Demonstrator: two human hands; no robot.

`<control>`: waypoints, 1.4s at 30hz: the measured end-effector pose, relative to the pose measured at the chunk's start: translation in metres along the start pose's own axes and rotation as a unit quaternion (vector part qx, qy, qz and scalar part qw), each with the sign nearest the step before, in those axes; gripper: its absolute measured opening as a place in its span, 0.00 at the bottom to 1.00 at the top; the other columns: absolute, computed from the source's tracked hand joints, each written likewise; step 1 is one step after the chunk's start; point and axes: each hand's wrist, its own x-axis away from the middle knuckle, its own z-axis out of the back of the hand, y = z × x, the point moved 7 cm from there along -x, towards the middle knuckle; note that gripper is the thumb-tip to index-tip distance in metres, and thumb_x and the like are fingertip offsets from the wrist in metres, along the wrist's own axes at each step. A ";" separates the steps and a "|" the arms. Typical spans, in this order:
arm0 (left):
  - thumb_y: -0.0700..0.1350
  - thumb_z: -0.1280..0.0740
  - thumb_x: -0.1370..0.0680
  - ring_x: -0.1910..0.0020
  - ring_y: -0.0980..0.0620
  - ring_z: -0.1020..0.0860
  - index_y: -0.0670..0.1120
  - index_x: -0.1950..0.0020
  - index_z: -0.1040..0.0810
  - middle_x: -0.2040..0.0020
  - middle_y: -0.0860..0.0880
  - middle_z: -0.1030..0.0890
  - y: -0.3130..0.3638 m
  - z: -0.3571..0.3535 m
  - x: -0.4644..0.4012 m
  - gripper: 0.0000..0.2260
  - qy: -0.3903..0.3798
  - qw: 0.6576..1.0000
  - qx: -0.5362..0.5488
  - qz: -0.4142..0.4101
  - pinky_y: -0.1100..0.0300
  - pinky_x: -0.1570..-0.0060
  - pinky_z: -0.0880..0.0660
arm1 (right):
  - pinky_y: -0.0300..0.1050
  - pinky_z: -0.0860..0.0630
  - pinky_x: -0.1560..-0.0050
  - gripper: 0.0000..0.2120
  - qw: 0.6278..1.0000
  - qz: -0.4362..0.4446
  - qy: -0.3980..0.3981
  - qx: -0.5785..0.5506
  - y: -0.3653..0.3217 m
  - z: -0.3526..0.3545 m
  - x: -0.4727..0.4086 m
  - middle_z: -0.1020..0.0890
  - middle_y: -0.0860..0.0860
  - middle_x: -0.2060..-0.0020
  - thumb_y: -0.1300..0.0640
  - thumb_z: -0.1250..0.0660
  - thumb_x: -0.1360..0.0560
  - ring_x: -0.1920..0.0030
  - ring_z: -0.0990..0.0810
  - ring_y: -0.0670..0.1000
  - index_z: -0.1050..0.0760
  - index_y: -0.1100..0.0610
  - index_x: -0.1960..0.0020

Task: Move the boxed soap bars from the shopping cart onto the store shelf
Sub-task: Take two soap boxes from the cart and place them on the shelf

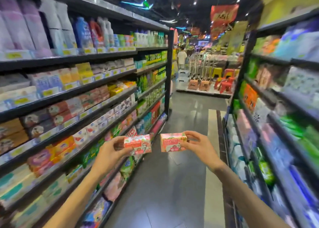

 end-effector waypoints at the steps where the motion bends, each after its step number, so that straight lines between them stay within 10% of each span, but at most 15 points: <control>1: 0.46 0.21 0.28 0.53 0.56 0.14 0.50 0.39 0.18 0.52 0.54 0.13 0.003 -0.013 -0.021 0.18 -0.004 1.000 0.002 -0.008 0.51 0.46 0.19 | 0.35 0.22 0.57 0.14 1.000 0.003 0.009 0.002 0.005 0.013 -0.016 0.15 0.55 0.48 0.64 0.25 0.27 0.49 0.15 0.49 0.20 0.57 0.43; 21: 0.48 0.23 0.27 0.51 0.63 0.17 0.55 0.39 0.20 0.49 0.58 0.15 -0.008 -0.138 -0.421 0.17 -0.002 0.999 -0.030 -0.045 0.59 0.48 0.20 | 0.26 0.25 0.56 0.16 0.997 0.029 0.032 0.061 0.076 0.115 -0.414 0.17 0.44 0.50 0.62 0.25 0.27 0.52 0.18 0.34 0.22 0.51 0.42; 29: 0.45 0.23 0.26 0.50 0.69 0.20 0.53 0.39 0.20 0.48 0.59 0.16 -0.050 -0.103 -0.508 0.17 0.118 0.990 -0.070 0.012 0.75 0.55 0.26 | 0.36 0.20 0.52 0.20 0.991 0.065 -0.108 0.046 0.108 0.052 -0.603 0.15 0.54 0.46 0.62 0.24 0.28 0.48 0.15 0.47 0.22 0.58 0.37; 33: 0.46 0.22 0.27 0.49 0.63 0.18 0.53 0.40 0.19 0.48 0.56 0.15 -0.074 -0.064 -0.522 0.17 0.197 0.975 -0.081 0.058 0.63 0.47 0.21 | 0.46 0.18 0.46 0.21 0.974 0.099 -0.194 0.053 0.105 -0.006 -0.677 0.15 0.50 0.45 0.56 0.23 0.27 0.45 0.16 0.47 0.22 0.55 0.36; 42: 0.49 0.23 0.26 0.51 0.70 0.22 0.57 0.41 0.20 0.48 0.63 0.18 -0.118 0.027 -0.481 0.15 0.352 0.912 -0.136 0.162 0.71 0.52 0.27 | 0.29 0.23 0.55 0.22 0.930 0.154 -0.333 0.025 0.088 -0.181 -0.742 0.17 0.45 0.45 0.55 0.23 0.28 0.46 0.18 0.38 0.22 0.54 0.36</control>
